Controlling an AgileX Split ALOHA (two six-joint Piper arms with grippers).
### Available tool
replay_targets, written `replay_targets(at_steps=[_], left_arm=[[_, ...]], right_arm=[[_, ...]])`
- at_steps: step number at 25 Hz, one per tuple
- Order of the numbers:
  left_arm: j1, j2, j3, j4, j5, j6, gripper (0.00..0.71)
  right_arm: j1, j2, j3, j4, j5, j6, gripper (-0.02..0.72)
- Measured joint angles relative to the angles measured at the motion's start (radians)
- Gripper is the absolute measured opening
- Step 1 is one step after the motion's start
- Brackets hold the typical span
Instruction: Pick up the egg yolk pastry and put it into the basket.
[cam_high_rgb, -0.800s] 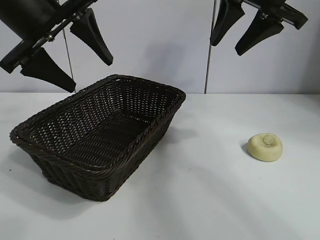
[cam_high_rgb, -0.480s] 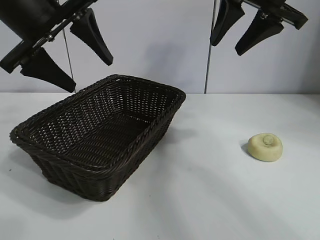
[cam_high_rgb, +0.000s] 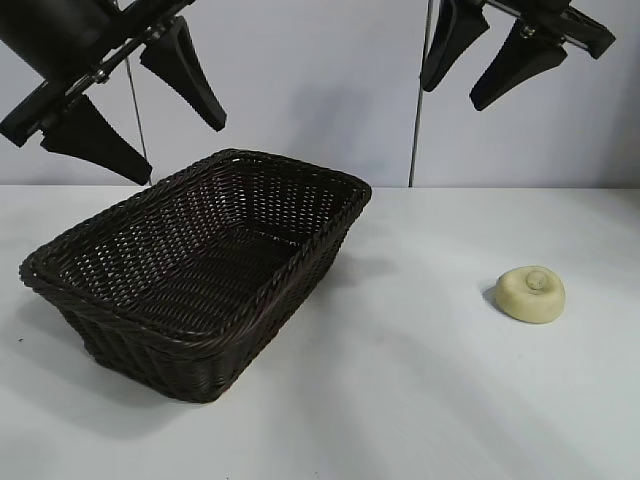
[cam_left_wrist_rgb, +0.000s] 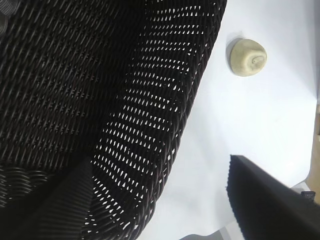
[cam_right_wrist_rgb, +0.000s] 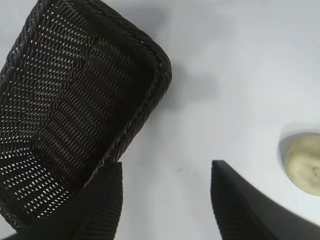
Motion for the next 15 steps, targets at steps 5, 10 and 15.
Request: replay_targets(at_steps=[5, 10, 15], left_arm=[[0.000, 0.000, 0.000, 0.000, -0.017, 0.000, 0.542], [0.000, 0.000, 0.000, 0.000, -0.065, 0.000, 0.542], [0.000, 0.000, 0.000, 0.000, -0.094, 0.000, 0.542]], right_arm=[[0.000, 0.000, 0.000, 0.000, -0.001, 0.000, 0.393], [0.000, 0.000, 0.000, 0.000, -0.001, 0.000, 0.393], [0.000, 0.000, 0.000, 0.000, -0.001, 0.000, 0.393]])
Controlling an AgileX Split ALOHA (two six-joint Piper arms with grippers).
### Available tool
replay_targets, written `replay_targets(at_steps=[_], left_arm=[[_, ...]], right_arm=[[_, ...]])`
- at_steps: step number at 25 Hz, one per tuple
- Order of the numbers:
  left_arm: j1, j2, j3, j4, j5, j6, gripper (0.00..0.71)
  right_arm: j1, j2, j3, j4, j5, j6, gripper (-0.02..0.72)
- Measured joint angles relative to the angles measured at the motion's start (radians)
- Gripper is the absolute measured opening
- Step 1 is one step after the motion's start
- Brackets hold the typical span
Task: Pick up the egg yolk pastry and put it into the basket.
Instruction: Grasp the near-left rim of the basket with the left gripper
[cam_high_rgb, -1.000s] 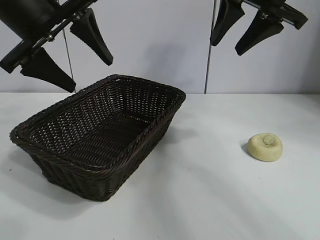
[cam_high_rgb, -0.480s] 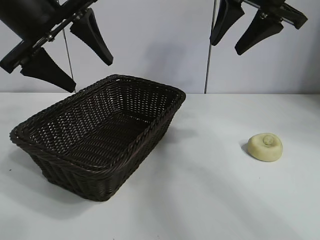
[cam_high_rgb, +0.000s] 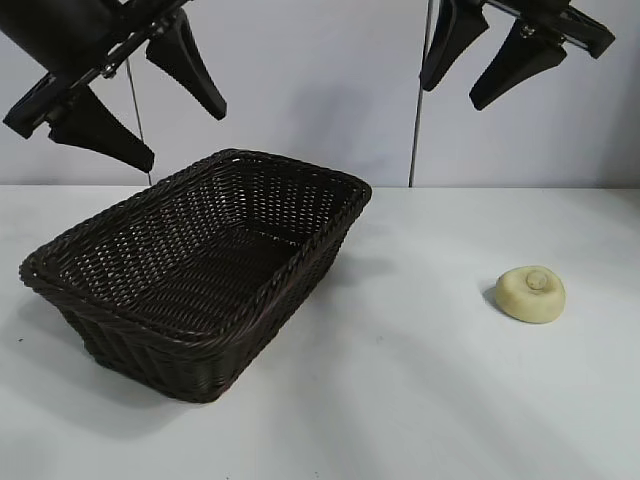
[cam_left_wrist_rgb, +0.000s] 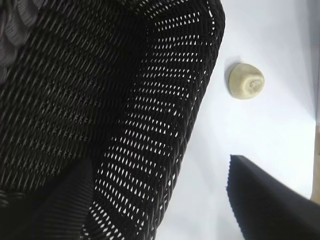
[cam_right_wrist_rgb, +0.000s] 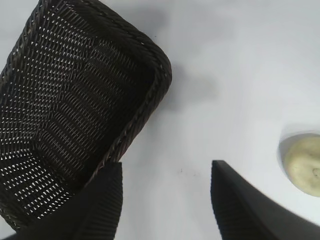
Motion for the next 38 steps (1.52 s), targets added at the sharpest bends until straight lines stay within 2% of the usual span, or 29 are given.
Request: replay_targets(at_steps=[7, 13, 22, 28, 34, 38], left_arm=[[0.000, 0.000, 0.000, -0.005, 0.033, -0.037, 0.542], [0.000, 0.000, 0.000, 0.004, 0.087, -0.264, 0.542], [0.000, -0.008, 0.000, 0.163, 0.184, -0.542, 0.542], [0.000, -0.089, 0.000, 0.290, 0.207, -0.665, 0.542], [0.000, -0.160, 0.009, 0.333, 0.245, -0.704, 0.542], [0.000, -0.197, 0.085, 0.335, 0.236, -0.738, 0.542]], right_arm=[[0.000, 0.000, 0.000, 0.000, 0.000, 0.000, 0.393], [0.000, 0.000, 0.000, 0.000, 0.000, 0.000, 0.393], [0.000, 0.000, 0.000, 0.000, 0.000, 0.000, 0.393], [0.000, 0.000, 0.000, 0.000, 0.001, 0.000, 0.393], [0.000, 0.000, 0.000, 0.000, 0.001, 0.000, 0.393], [0.000, 0.000, 0.000, 0.000, 0.001, 0.000, 0.393]])
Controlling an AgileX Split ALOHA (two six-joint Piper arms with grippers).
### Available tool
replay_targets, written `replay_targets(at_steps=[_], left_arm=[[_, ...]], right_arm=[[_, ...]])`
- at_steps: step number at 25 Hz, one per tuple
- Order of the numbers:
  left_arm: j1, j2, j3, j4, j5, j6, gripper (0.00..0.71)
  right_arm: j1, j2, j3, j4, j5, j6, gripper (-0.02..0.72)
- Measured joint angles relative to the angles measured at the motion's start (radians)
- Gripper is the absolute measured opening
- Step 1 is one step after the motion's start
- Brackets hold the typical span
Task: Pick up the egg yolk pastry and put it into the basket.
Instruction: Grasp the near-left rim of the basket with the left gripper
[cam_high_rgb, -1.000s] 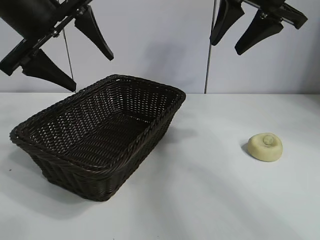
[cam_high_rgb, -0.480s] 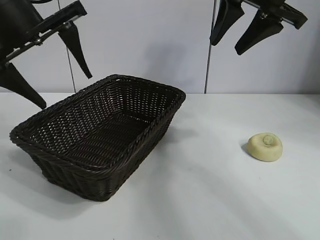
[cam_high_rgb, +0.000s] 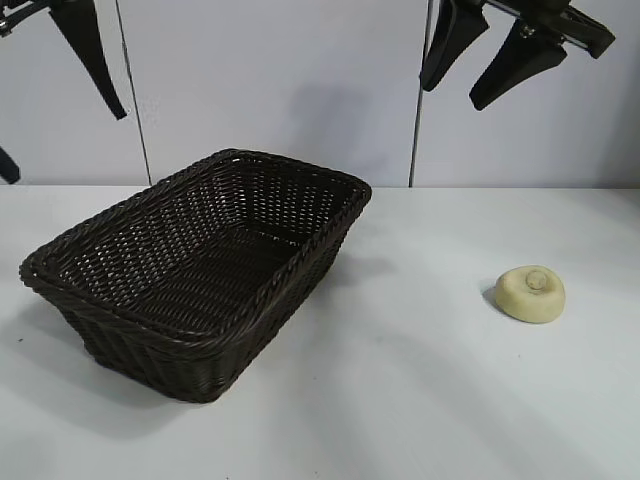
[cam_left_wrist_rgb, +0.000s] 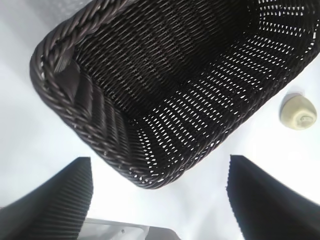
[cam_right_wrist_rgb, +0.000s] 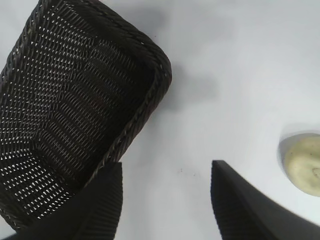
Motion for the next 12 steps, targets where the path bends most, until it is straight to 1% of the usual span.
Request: replay_targets(at_steps=[2, 7, 10, 12], left_arm=[[0.000, -0.024, 0.060, 0.001, -0.026, -0.027, 0.542], [0.000, -0.079, 0.215, 0.005, -0.131, -0.118, 0.542], [-0.005, -0.079, 0.264, 0.008, -0.181, -0.146, 0.542], [-0.024, -0.079, 0.277, 0.010, -0.214, -0.164, 0.542]], right_arm=[[0.000, 0.000, 0.000, 0.000, 0.000, 0.000, 0.393], [0.000, 0.000, 0.000, 0.000, 0.000, 0.000, 0.393], [0.000, 0.000, 0.000, 0.000, 0.000, 0.000, 0.393], [0.000, 0.000, 0.000, 0.000, 0.000, 0.000, 0.393]])
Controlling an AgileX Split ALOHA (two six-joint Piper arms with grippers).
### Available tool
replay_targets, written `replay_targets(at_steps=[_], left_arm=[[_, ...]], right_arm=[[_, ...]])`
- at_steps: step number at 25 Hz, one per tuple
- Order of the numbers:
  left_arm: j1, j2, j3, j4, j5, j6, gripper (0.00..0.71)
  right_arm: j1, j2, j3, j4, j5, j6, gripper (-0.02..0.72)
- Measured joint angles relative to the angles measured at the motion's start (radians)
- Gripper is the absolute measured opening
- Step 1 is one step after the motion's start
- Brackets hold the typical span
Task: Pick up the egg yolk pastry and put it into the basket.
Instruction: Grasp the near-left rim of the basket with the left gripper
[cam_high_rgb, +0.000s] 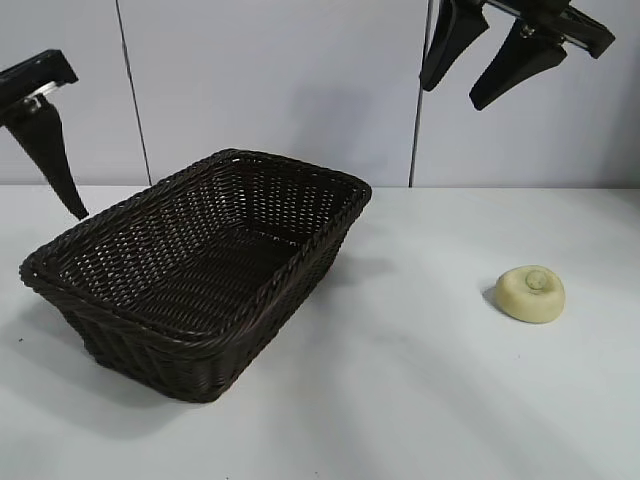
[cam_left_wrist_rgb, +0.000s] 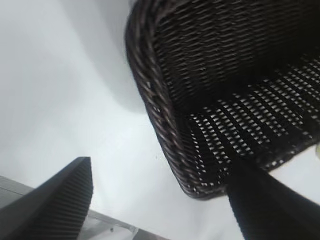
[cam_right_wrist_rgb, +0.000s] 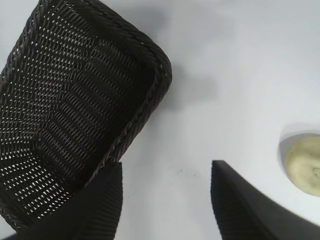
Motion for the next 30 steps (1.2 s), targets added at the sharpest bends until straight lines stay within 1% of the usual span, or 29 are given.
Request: replay_targets(at_steps=[3, 6, 9, 12, 15, 21, 25, 30], left_arm=[[-0.067, 0.000, 0.019, 0.001, -0.069, -0.044, 0.542], [-0.134, 0.000, 0.045, 0.025, -0.148, -0.136, 0.542], [-0.163, 0.004, 0.056, 0.107, -0.170, -0.253, 0.542], [-0.164, 0.005, 0.056, 0.173, -0.178, -0.346, 0.542], [-0.164, 0.021, 0.056, 0.197, -0.195, -0.403, 0.542], [-0.164, 0.061, 0.056, 0.203, -0.212, -0.402, 0.542], [-0.164, 0.104, 0.056, 0.205, -0.264, -0.400, 0.542], [-0.164, 0.208, 0.056, 0.205, -0.324, -0.400, 0.542]], right_arm=[[0.000, 0.000, 0.000, 0.000, 0.000, 0.000, 0.393], [0.000, 0.000, 0.000, 0.000, 0.000, 0.000, 0.393], [0.000, 0.000, 0.000, 0.000, 0.000, 0.000, 0.393], [0.000, 0.000, 0.000, 0.000, 0.000, 0.000, 0.393], [0.000, 0.000, 0.000, 0.000, -0.001, 0.000, 0.393], [0.000, 0.000, 0.000, -0.003, -0.001, 0.000, 0.393], [0.000, 0.000, 0.000, -0.003, -0.001, 0.000, 0.393], [0.000, 0.000, 0.000, -0.003, -0.001, 0.000, 0.393]])
